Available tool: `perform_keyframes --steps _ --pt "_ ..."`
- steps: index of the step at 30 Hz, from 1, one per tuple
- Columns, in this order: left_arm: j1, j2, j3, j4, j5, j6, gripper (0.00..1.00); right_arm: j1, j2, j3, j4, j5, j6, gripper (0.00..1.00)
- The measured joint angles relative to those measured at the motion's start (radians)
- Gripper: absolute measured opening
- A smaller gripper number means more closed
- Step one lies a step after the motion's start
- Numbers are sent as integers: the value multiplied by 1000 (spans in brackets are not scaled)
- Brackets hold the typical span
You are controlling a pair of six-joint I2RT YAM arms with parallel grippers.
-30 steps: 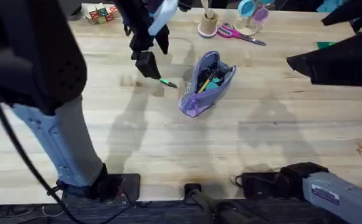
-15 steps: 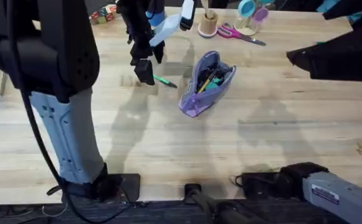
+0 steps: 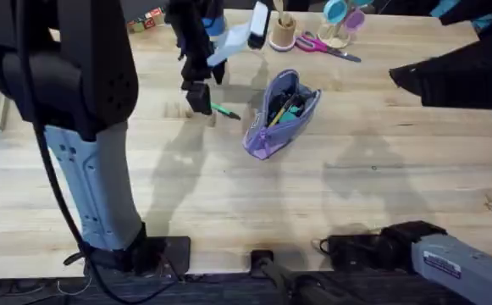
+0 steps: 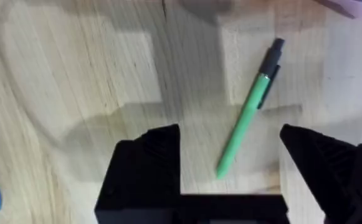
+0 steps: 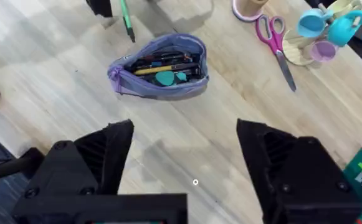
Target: Unzip the bag, pick up the pens from the table one at a time and place them inside, then zip the bag closed.
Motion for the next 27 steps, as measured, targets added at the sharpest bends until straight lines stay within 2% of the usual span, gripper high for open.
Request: perform_keyframes --steps 8,17,20,27 --pt "-14 -54 -132 123 -32 11 995 0 0 0 1 0 0 996" --pt "-18 -62 -145 134 -44 14 988 0 0 0 19 0 0 996" --pt "-18 -62 -145 139 -45 18 867 0 0 0 19 0 0 995" --pt "-18 -62 -145 123 -45 16 369 0 0 0 19 0 0 996"
